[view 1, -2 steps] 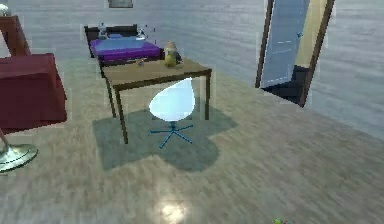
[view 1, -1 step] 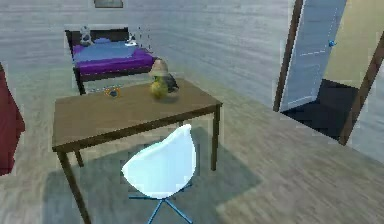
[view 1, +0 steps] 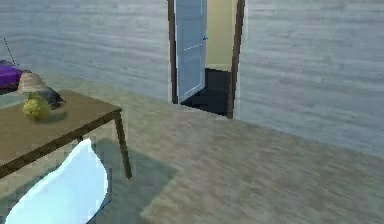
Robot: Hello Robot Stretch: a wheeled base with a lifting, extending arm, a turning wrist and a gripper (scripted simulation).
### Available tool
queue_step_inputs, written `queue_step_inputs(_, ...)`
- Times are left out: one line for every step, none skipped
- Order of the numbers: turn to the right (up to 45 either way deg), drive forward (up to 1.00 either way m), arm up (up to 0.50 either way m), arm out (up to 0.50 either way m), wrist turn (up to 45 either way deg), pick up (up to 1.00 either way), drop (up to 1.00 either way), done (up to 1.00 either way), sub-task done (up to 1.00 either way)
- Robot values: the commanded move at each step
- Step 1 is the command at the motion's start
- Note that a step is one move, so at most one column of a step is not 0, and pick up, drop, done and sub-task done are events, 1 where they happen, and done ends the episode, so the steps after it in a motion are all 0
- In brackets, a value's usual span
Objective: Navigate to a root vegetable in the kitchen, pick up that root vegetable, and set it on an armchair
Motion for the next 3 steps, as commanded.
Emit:
queue_step_inputs(0.0,0.25,0.0,0.0,0.0,0.0,0.0,0.0,0.0)
queue_step_inputs(0.0,0.5,0.0,0.0,0.0,0.0,0.0,0.0,0.0)
queue_step_inputs(-6.0,0.0,0.0,0.0,0.0,0.0,0.0,0.0,0.0)
